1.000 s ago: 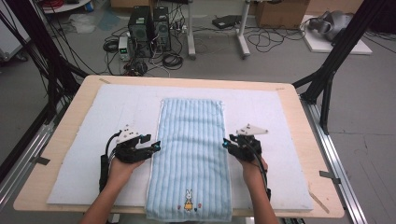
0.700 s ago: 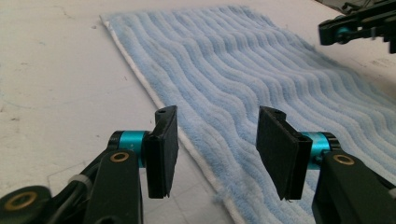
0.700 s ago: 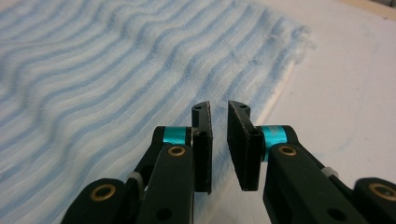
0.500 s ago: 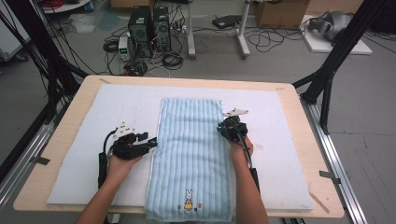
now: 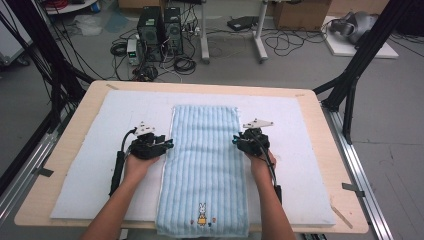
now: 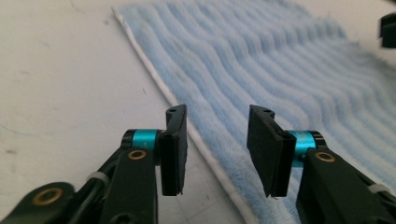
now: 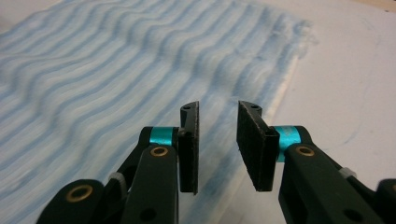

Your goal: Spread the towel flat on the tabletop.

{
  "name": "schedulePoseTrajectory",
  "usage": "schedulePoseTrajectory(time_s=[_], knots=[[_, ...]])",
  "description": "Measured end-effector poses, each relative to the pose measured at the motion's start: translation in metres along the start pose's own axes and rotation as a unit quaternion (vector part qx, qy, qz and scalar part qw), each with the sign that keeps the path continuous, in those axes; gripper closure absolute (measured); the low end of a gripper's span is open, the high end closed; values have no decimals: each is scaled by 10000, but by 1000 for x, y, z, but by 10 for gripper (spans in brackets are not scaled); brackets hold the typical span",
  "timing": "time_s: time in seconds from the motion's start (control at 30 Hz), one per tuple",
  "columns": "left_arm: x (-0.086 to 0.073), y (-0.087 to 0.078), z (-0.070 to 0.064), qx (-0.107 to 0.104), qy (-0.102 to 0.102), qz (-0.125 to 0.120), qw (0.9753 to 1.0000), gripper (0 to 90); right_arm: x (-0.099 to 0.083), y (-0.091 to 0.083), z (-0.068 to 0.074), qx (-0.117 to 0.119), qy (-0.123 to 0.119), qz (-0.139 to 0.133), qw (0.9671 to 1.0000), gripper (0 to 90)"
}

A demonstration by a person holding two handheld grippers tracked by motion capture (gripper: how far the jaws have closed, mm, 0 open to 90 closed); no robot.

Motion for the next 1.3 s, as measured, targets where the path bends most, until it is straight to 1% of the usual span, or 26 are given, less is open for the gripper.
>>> schedulePoseTrajectory(time_s=[0.03,0.07,0.13,0.17,0.23,0.27,0.3,0.4,0.43,0.47,0.5,0.57,0.63,0.7,0.77,0.8,0.87,0.9,0.93,0.97,1.0,1.03,1.07,1.1,1.23,1.3], knots=[[0,1,0,52,48,58,10000,613,-3,-1,3,8,-83,51,10000,695],[-1,3,-1,129,29,81,9999,623,-7,-2,6,-6,-136,115,9998,695],[0,4,0,230,10,154,9996,644,-15,-1,9,47,-139,220,9997,701],[0,6,-1,276,57,314,9991,646,-19,0,9,29,-151,292,9995,701],[1,9,-5,441,327,355,9979,647,-22,-2,8,11,-103,261,9996,696],[1,9,-6,494,406,375,9972,646,-22,-3,7,-100,-138,308,9994,683],[1,10,-6,546,416,359,9970,642,-22,-4,7,-161,-128,320,9993,679],[1,10,-5,588,355,351,9970,626,-24,-9,5,-186,-60,330,9993,652],[1,9,-4,611,306,346,9971,622,-25,-11,4,-197,-46,304,9993,638],[1,9,-3,651,216,322,9971,605,-26,-14,2,-144,-18,229,9996,627],[1,8,-1,637,144,284,9975,590,-28,-19,0,-134,23,154,9998,612],[2,5,2,515,28,177,9985,529,-31,-29,-3,-125,122,-24,9998,587],[4,-2,5,367,-71,17,9993,465,-34,-40,-5,-139,135,-165,9997,549],[7,-9,6,99,-243,-256,9993,412,-37,-51,-6,-115,153,-269,9995,485],[11,-18,4,-37,-272,-535,9982,358,-40,-60,-7,-75,217,-355,9991,422],[13,-22,4,-153,-329,-650,9972,328,-42,-65,-7,-72,214,-384,9990,390],[16,-28,0,-334,-401,-773,9956,268,-46,-72,-7,-75,215,-387,9990,323],[16,-30,-2,-346,-374,-832,9952,221,-48,-75,-7,-61,233,-411,9989,285],[16,-32,-4,-418,-313,-842,9951,194,-50,-79,-7,-90,223,-421,9988,243],[16,-34,-7,-525,-306,-810,9949,186,-51,-82,-7,-102,207,-459,9987,214],[16,-34,-9,-542,-295,-734,9954,187,-52,-86,-7,-44,206,-516,9984,195],[16,-35,-11,-530,-304,-735,9954,188,-53,-90,-6,18,234,-583,9980,171],[17,-36,-13,-569,-247,-749,9953,191,-53,-93,-5,28,212,-625,9978,145],[17,-37,-14,-619,-222,-805,9946,191,-53,-95,-5,14,133,-638,9979,127],[21,-47,-18,-674,-155,-1097,9916,196,-54,-100,-8,40,67,-655,9978,121],[22,-52,-17,-656,-69,-1145,9912,196,-55,-103,-11,32,80,-662,9978,120]])
Point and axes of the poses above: each handheld gripper's, and its own axes: y roughly forward along the jaws, x roughly out of its top, z roughly to its left, the point moved 2 cm from there along y, roughly forward along the jaws
